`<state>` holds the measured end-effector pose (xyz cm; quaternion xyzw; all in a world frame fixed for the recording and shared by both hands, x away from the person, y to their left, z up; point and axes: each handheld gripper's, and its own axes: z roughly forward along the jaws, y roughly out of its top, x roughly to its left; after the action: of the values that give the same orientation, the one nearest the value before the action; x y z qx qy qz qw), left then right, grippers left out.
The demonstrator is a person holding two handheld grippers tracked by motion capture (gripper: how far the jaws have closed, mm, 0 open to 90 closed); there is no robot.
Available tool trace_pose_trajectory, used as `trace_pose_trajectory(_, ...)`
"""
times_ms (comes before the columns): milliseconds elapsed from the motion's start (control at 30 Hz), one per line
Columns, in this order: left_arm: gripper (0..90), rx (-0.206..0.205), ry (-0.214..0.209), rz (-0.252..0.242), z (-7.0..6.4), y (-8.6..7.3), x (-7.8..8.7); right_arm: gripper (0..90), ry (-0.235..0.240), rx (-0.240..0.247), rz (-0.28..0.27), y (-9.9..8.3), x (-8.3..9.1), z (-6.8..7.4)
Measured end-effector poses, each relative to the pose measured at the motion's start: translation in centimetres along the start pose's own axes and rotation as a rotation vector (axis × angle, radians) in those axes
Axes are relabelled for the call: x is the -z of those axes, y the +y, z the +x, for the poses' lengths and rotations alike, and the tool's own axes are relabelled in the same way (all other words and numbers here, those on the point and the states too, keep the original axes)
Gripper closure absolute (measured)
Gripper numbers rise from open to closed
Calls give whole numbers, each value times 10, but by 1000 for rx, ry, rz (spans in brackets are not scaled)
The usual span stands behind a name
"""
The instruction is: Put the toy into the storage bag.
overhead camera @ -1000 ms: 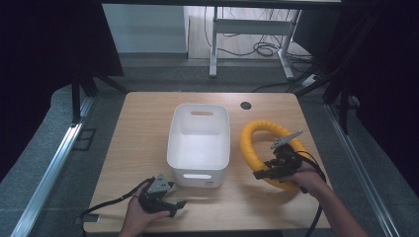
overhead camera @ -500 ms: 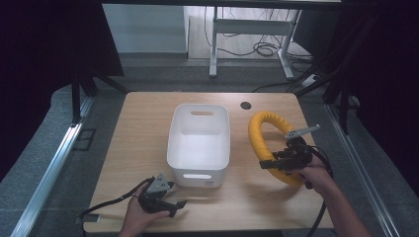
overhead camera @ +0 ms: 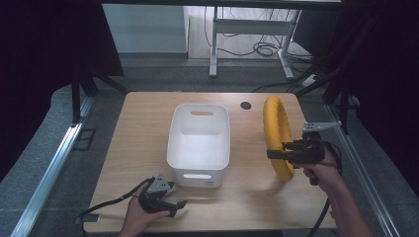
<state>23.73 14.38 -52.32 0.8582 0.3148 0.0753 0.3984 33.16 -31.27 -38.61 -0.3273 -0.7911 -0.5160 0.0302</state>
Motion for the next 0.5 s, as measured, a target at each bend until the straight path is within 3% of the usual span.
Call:
trace_pose_trajectory(200,192,0,0,0,0,0,0,506,32,26,-52,7,-1,11)
trace_pose_trajectory(500,191,-3,-2,3,0,0,-1,504,37,52,-116,15,-12,22)
